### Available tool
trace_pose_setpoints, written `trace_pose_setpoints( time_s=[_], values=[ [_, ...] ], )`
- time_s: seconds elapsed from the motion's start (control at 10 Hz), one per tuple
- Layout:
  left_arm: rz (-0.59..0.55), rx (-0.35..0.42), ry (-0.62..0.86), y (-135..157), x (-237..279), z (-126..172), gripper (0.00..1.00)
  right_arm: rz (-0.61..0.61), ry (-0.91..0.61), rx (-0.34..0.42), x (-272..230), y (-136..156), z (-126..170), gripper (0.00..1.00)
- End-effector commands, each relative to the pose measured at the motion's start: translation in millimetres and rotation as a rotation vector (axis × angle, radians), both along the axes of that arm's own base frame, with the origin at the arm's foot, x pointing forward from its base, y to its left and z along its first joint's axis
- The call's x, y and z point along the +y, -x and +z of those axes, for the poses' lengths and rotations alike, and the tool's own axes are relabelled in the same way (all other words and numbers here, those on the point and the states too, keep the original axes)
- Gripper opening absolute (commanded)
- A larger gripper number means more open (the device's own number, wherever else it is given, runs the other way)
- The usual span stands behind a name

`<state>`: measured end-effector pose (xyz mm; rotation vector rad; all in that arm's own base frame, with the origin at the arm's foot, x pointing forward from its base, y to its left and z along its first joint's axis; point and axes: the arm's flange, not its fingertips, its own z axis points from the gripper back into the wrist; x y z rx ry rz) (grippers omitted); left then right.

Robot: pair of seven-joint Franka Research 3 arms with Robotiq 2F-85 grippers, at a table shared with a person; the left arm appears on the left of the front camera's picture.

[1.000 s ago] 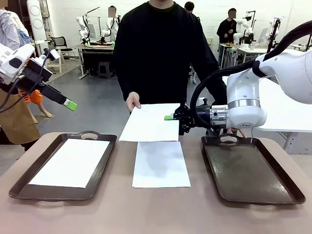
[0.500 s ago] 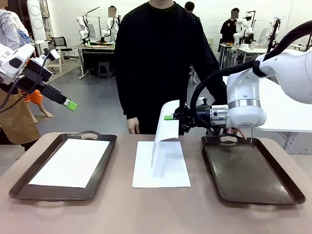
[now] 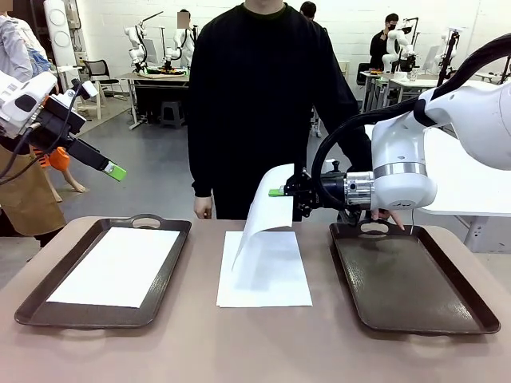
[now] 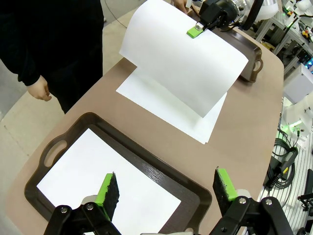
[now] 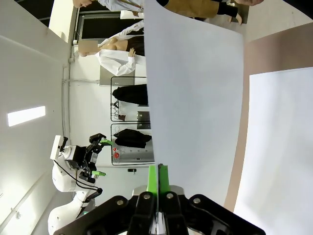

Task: Sort the A4 documents.
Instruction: Place the A4 Paper in the designated Handle tray.

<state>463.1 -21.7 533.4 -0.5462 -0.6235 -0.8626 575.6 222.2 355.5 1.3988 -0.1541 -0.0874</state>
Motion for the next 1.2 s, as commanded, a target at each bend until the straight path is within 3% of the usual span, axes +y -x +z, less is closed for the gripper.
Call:
trace_pose_setpoints(
  time_s=[0.0, 0.5, 0.9, 1.1],
  values=[
    [-0.003, -0.003, -0.006, 0, 0, 0, 1.00, -0.007, 0.004, 0.002, 0, 0, -1, 0.00],
    [-0.003, -0.003, -0.006, 0, 0, 0, 1.00, 0.000, 0.000, 0.000, 0, 0, 0, 0.01],
    [-0.003, -0.003, -0.006, 0, 0, 0, 1.00, 0.155, -0.020, -0.122, -99, 32, 66, 0.01],
    [-0.003, -0.003, -0.006, 0, 0, 0, 1.00, 0.203, 0.028, -0.115, -132, 43, 75, 0.01]
  ],
)
